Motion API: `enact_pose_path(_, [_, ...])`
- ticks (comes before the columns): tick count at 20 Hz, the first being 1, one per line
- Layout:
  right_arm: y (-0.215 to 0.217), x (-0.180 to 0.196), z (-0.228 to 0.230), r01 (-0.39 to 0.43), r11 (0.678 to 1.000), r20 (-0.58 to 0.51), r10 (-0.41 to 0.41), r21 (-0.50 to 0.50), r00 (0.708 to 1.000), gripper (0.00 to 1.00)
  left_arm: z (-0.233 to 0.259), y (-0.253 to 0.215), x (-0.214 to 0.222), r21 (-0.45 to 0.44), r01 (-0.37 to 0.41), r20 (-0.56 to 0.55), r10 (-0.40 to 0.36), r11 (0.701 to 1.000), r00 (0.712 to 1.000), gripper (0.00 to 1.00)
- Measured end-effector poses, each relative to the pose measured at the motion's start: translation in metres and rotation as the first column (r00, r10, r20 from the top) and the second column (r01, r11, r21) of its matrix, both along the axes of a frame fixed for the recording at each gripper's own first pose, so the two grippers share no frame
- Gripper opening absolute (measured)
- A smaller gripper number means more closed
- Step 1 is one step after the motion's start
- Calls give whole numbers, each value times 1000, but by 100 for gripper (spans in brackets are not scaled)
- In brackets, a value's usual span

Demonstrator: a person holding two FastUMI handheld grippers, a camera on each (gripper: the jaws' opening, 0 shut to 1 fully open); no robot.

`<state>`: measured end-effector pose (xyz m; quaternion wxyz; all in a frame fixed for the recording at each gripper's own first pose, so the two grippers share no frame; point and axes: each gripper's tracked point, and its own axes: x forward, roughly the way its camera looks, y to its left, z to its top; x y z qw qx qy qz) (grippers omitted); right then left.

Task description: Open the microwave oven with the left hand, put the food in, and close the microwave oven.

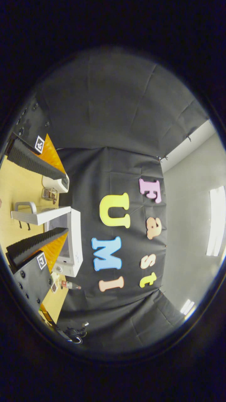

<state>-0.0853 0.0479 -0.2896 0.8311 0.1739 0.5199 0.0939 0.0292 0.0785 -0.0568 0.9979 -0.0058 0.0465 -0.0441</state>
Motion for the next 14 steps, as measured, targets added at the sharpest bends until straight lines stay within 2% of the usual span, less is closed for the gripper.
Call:
enact_pose_path(1, [4, -6, -7, -16, 1000, -28, 16, 12, 999, 99, -4, -1, -1, 8, -8, -4, 8, 1000, 1000, 94])
enact_pose_path(4, [16, -22, -19, -44, 995, -105, 53, 87, 993, 98, -4, -4, -6, 18, -33, -9, 33, 999, 999, 94])
enact_pose_path(5, [21, -26, -23, -41, 992, -131, 57, 118, 990, 93, -5, -5, -8, 17, -42, -11, 43, 999, 999, 100])
enact_pose_path(6, [21, -29, -23, -39, 988, -157, 62, 148, 986, 88, -6, -6, -8, 16, -55, -13, 55, 998, 998, 98])
enact_pose_path(7, [24, -35, -28, -30, 984, -190, 64, 178, 980, 81, -7, -6, -10, 13, -66, -14, 66, 998, 998, 98])
enact_pose_path(9, [29, -42, -31, -9, 971, -237, 67, 240, 969, 81, -7, -7, -16, 11, -87, -18, 87, 996, 996, 98])
enact_pose_path(10, [22, -35, -19, 29, 963, -244, 39, 269, 969, 81, -7, -7, -17, 16, -99, -19, 100, 995, 995, 98])
enact_pose_path(11, [33, -38, -27, 43, 951, -261, 41, 306, 964, 48, -7, -6, -19, 23, -112, -16, 112, 993, 994, 98])
enact_pose_path(12, [30, -39, -24, 41, 948, -262, 45, 315, 964, 46, -5, -4, -21, 28, -125, -10, 125, 992, 992, 94])
enact_pose_path(13, [32, -36, -26, 56, 945, -258, 31, 321, 966, 47, -5, -4, -21, 30, -135, -6, 135, 990, 991, 97])
enact_pose_path(14, [31, -37, -21, 50, 946, -259, 37, 321, 965, 32, -4, -3, -22, 28, -140, -7, 140, 990, 990, 100])
